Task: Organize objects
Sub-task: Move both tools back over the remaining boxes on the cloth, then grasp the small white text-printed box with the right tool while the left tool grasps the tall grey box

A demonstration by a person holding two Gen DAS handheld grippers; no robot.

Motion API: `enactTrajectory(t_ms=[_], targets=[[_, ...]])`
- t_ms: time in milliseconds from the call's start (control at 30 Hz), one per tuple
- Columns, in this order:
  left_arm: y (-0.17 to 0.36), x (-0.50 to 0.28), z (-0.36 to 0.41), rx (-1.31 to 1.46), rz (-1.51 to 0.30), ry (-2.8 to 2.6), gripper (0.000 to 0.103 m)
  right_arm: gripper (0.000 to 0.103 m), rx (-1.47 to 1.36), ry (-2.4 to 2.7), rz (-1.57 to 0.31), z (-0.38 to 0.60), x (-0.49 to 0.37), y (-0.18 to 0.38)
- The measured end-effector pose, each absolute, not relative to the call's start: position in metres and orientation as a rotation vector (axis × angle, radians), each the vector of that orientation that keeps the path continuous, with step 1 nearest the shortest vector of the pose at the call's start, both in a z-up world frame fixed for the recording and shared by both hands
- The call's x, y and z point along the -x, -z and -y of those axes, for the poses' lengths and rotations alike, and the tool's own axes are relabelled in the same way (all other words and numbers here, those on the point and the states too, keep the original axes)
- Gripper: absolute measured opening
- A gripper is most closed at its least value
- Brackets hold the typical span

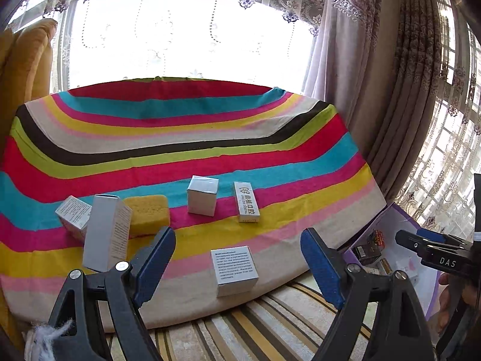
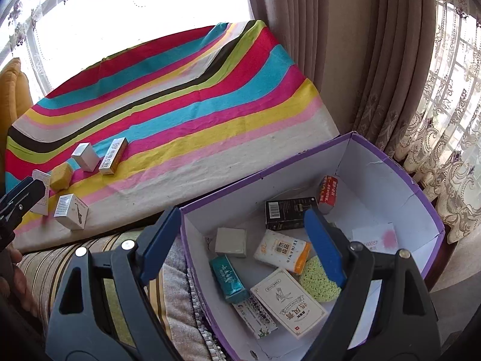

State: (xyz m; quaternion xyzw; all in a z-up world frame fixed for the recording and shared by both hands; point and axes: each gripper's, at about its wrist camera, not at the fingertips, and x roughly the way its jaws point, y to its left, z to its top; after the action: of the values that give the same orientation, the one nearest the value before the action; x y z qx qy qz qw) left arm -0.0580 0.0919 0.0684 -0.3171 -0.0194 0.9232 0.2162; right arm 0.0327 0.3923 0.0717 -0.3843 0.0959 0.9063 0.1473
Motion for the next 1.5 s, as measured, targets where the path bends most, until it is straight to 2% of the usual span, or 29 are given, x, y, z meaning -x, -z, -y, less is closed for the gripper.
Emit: enactTrajectory(t_ms=[133, 267, 367, 500, 600, 833, 1167, 1233, 1300, 1500], targets=[[-0.066, 0.060, -0.050, 0.895, 0.131, -2.631, 0.086, 0.087, 1.105, -2.685, -0.284, -0.364, -0.021, -0.076], [-0.063, 0.064, -0.021, 0.921, 0.167, -2.661, 0.086, 0.095, 1.129, -2.764, -0.302, -0.333, -0.008, -0.077], [-0.059, 0.069, -0.007, 0.949, 0.187, -2.670, 0.086, 0.095, 1.150, -2.801, -0.289, -0.311, 0.000, -0.077], [-0.055, 0.078, 0.006, 0.989, 0.212, -2.664, 0.086, 0.095, 1.167, -2.843, -0.240, -0.282, 0.010, -0.079], [-0.050, 0.087, 0.010, 1.027, 0.192, -2.661, 0.086, 0.095, 1.191, -2.851, -0.132, -0.257, 0.018, -0.077], [-0.033, 0.107, 0.020, 1.110, 0.232, -2.627, 0.085, 0.095, 1.300, -2.913, -0.059, -0.211, 0.039, -0.062], [-0.013, 0.127, 0.014, 1.199, 0.223, -2.585, 0.072, 0.095, 1.416, -2.880, 0.042, -0.180, 0.069, -0.039], [-0.011, 0.130, 0.012, 1.207, 0.219, -2.577, 0.070, 0.092, 1.440, -2.859, 0.051, -0.179, 0.075, -0.034], [-0.008, 0.133, 0.011, 1.216, 0.216, -2.571, 0.066, 0.084, 1.464, -2.840, 0.064, -0.177, 0.080, -0.029], [-0.005, 0.136, 0.010, 1.231, 0.220, -2.563, 0.044, 0.066, 1.516, -2.804, 0.085, -0.173, 0.091, -0.018]])
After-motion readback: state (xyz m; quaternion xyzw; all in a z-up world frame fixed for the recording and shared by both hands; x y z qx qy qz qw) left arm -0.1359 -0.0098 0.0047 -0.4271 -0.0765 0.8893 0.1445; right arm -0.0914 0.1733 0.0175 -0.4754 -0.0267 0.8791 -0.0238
